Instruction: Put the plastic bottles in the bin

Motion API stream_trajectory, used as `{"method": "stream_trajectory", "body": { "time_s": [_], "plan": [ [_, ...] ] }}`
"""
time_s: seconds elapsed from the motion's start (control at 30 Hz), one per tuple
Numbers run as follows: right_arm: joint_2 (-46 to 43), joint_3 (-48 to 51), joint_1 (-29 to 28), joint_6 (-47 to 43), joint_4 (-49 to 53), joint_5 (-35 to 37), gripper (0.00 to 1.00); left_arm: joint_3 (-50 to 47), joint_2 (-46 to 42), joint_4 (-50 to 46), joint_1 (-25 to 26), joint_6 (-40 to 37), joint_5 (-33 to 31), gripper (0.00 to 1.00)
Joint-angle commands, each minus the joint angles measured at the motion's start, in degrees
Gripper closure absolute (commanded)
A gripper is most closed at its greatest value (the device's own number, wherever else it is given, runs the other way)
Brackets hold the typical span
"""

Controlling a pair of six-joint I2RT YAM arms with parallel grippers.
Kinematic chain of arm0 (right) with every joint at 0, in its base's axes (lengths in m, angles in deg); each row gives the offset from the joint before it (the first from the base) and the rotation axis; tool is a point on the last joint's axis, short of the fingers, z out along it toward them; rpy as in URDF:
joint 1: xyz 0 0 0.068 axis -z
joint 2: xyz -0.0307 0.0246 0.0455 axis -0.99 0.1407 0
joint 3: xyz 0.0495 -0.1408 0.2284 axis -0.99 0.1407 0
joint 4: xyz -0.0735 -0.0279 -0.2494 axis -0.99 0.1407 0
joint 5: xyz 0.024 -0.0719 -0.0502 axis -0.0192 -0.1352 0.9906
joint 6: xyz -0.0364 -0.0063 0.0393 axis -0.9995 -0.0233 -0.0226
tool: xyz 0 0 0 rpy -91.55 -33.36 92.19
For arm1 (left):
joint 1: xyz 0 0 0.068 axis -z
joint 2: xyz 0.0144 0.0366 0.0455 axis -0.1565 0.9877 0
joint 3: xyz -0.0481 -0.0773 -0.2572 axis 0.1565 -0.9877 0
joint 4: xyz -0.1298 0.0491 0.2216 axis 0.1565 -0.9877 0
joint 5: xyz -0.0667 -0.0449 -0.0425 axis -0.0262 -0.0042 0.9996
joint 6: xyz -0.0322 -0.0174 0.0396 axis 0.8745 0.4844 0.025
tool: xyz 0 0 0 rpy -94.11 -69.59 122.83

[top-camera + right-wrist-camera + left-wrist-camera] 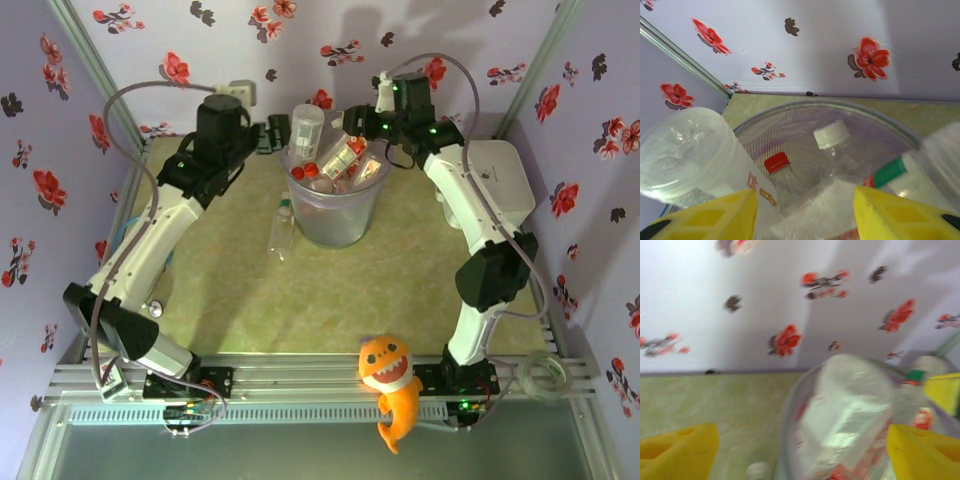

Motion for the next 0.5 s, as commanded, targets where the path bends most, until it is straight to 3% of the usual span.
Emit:
{"method": "stream_trajectory", "body": {
  "time_s": [0.0, 0.47],
  "plan": [
    [2.64, -3.90, -1.11, -3.10, 6.14, 4.07, 0.47, -7.20, -2.37, 1.33, -2.87, 6.33, -0.86, 0.14],
    [1.95, 0.91, -1.97, -3.06, 6.58, 3.23, 0.46, -22.28, 1.38, 3.04, -4.61, 14.16, -2.76, 0.15]
  ]
}}
